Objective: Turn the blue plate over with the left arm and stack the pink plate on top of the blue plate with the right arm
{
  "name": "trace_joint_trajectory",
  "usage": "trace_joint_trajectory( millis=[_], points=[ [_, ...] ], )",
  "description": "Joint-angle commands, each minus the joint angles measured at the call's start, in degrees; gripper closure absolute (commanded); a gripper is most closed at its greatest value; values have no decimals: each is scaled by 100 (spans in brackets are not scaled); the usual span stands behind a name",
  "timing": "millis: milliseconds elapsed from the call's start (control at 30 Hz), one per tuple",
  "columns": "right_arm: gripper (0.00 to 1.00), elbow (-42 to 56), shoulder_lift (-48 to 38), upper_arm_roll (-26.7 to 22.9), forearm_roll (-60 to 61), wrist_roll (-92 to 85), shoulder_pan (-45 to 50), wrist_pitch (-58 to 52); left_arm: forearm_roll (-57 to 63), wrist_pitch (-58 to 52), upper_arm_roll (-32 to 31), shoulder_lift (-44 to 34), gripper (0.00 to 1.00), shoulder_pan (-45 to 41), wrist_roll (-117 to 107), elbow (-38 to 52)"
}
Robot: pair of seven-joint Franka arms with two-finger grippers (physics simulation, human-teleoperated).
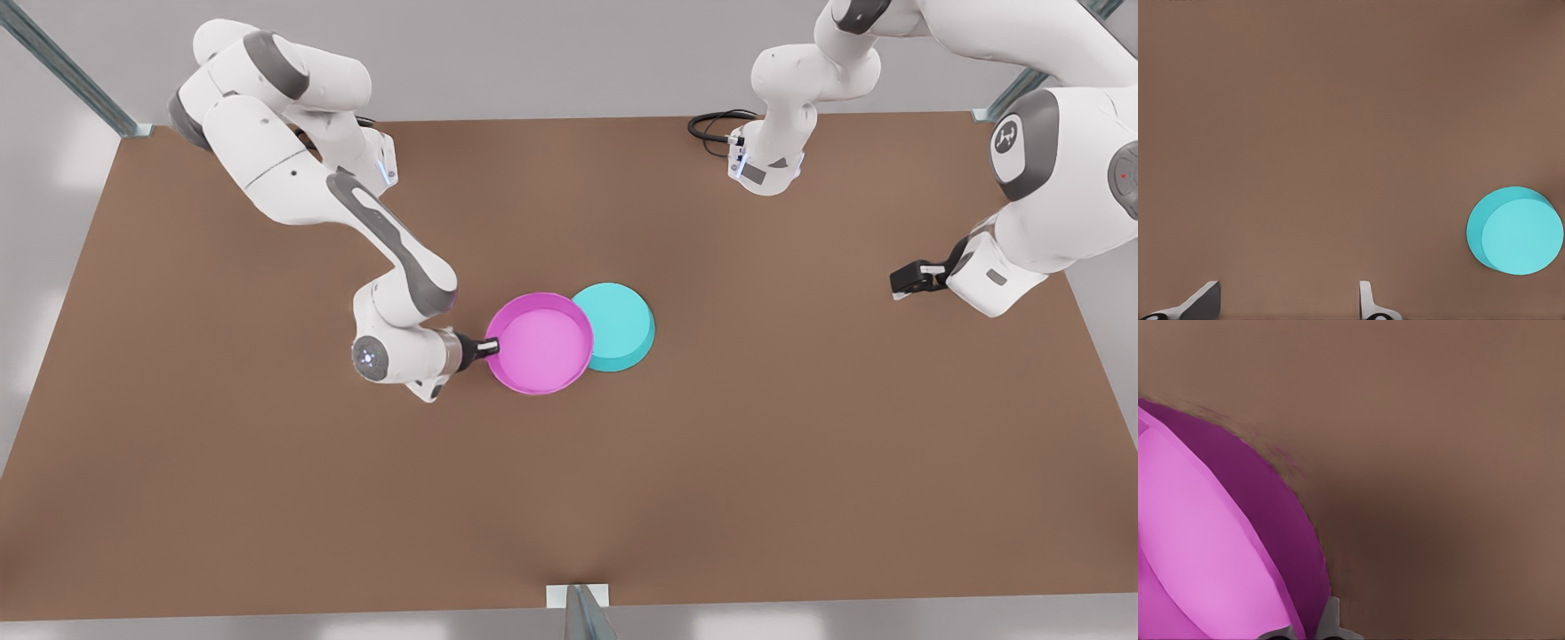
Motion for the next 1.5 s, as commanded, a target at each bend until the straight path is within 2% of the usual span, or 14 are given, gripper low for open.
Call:
trace_joint_trajectory(
  millis=[0, 233, 767, 833, 867, 900, 933, 1100, 1200, 1233, 1300, 1333, 1367, 1467],
  points=[
    [79, 51, 42, -8, -53, 64, 81, -1, 1, -1, 0, 0, 0, 0, -7, 0],
    [79, -36, 52, -34, 176, 855, 1268, 842, -8, 8, 0, 43, 0, 44, 2, 0],
    [78, -291, 324, -298, 53, 891, 1725, 1396, -8, 17, 9, 87, 0, 35, 2, 0],
    [64, -300, 324, -342, 53, 882, 1751, 1387, -8, 17, 0, 87, 0, 44, 2, 0],
    [45, -309, 324, -351, 53, 864, 1742, 1387, -8, 17, 9, 87, 0, 44, 2, 0],
    [14, -309, 315, -351, 53, 864, 1751, 1387, -8, 17, 9, 87, 0, 44, 2, 0],
    [0, -309, 324, -351, 53, 864, 1751, 1387, -8, 17, 9, 87, 0, 44, 2, 0],
    [0, -300, 219, -342, 61, 917, 1541, 995, 1, 17, 9, 87, 0, 44, 10, 0],
    [0, 402, -1617, -149, 70, 1374, 654, -2625, -8, 17, 0, 87, 0, 44, 2, 0],
    [0, 482, -2251, -157, 44, 1488, 29, -3244, -8, 17, 9, 79, 0, 44, 2, 0],
    [0, 596, -2576, -245, -624, 1418, -692, -3736, -8, 17, 9, 79, 0, 44, 2, 0],
    [0, 851, -2603, -1648, -949, 761, -123, -3754, -8, 17, 0, 79, 0, 44, 2, 0],
    [0, 1044, -2585, -3372, -1125, -461, 652, -3737, -8, 17, 9, 79, 0, 44, 2, 0],
    [0, 1563, -2568, -3550, -1802, -1280, 433, -3763, -8, 17, 0, 79, 0, 44, 2, 0]
  ],
)
